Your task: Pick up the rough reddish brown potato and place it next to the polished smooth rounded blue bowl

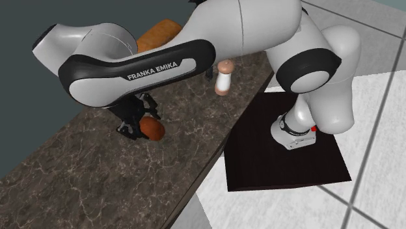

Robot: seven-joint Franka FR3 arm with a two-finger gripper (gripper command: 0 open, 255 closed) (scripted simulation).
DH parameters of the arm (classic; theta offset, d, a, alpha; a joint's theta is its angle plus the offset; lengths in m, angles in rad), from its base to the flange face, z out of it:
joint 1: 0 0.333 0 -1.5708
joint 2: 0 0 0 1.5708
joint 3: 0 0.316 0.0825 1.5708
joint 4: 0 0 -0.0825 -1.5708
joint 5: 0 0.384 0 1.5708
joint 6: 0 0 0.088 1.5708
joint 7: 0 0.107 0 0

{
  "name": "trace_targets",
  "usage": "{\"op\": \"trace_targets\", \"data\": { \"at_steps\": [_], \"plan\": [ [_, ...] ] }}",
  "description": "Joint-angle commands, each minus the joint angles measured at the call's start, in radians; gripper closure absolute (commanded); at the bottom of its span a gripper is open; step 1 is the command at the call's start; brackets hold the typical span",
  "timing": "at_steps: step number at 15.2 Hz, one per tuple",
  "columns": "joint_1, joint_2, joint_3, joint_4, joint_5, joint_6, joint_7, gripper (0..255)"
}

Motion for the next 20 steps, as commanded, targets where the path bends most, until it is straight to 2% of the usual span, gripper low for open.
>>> {"op": "trace_targets", "data": {
  "at_steps": [1, 5, 11, 20],
  "plan": [
    [-0.001, -0.001, 0.000, 0.024, 0.001, -0.025, 0.005, 255],
    [-0.002, 0.007, 0.002, 0.082, 0.002, -0.075, 0.014, 255],
    [-0.059, -0.229, -0.031, -0.267, -0.015, 0.021, -0.093, 255],
    [-0.141, -0.486, -0.099, -0.602, -0.069, 0.078, -0.251, 255]
  ]
}}
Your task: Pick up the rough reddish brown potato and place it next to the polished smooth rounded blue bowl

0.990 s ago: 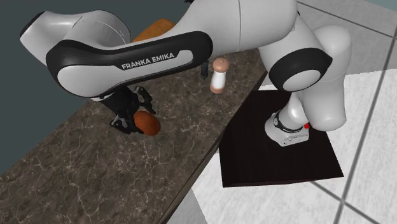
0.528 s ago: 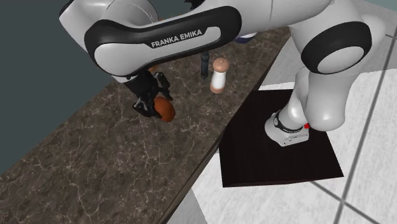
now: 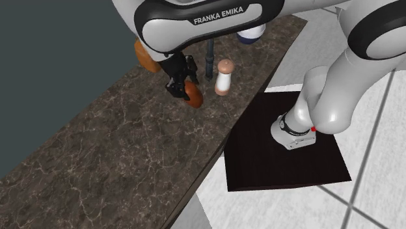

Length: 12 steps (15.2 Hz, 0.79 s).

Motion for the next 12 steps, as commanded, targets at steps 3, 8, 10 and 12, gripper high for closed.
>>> {"op": "trace_targets", "data": {
  "at_steps": [3, 8, 10, 12],
  "plan": [
    [-0.039, -0.100, -0.038, -0.122, -0.036, 0.014, -0.075, 255],
    [-0.087, -0.204, -0.090, -0.236, -0.091, 0.019, -0.167, 255],
    [-0.108, -0.240, -0.114, -0.273, -0.117, 0.019, -0.205, 255],
    [-0.129, -0.274, -0.138, -0.306, -0.144, 0.019, -0.243, 255]
  ]
}}
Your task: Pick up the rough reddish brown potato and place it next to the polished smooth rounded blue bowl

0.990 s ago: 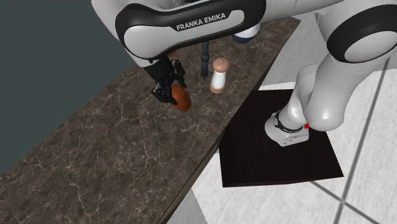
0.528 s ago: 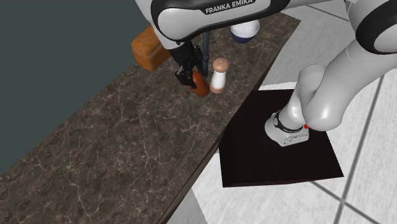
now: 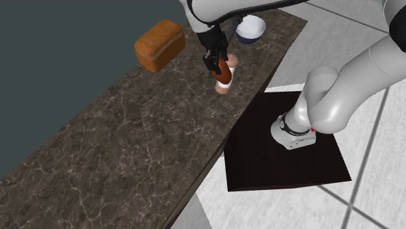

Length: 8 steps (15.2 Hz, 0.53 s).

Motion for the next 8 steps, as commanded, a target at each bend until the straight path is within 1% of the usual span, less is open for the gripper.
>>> {"op": "trace_targets", "data": {
  "at_steps": [1, 8],
  "plan": [
    [-0.023, -0.038, -0.026, -0.043, -0.030, 0.006, -0.043, 255],
    [-0.100, -0.121, -0.121, -0.116, -0.139, 0.005, -0.186, 255]
  ]
}}
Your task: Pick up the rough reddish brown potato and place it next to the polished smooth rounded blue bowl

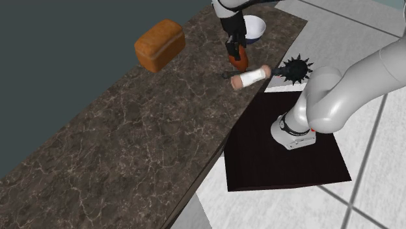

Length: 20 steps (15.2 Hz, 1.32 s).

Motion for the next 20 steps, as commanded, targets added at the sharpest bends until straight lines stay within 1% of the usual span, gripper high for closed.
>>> {"op": "trace_targets", "data": {
  "at_steps": [1, 6, 11, 16, 20],
  "plan": [
    [-0.023, -0.013, -0.031, -0.008, -0.034, -0.001, -0.047, 255],
    [-0.079, -0.038, -0.107, -0.022, -0.115, 0.006, -0.159, 255],
    [-0.133, -0.036, -0.190, -0.010, -0.191, 0.022, -0.276, 255],
    [-0.180, -0.003, -0.278, 0.028, -0.253, 0.049, -0.401, 255],
    [-0.214, 0.047, -0.353, 0.077, -0.285, 0.080, -0.507, 255]
  ]
}}
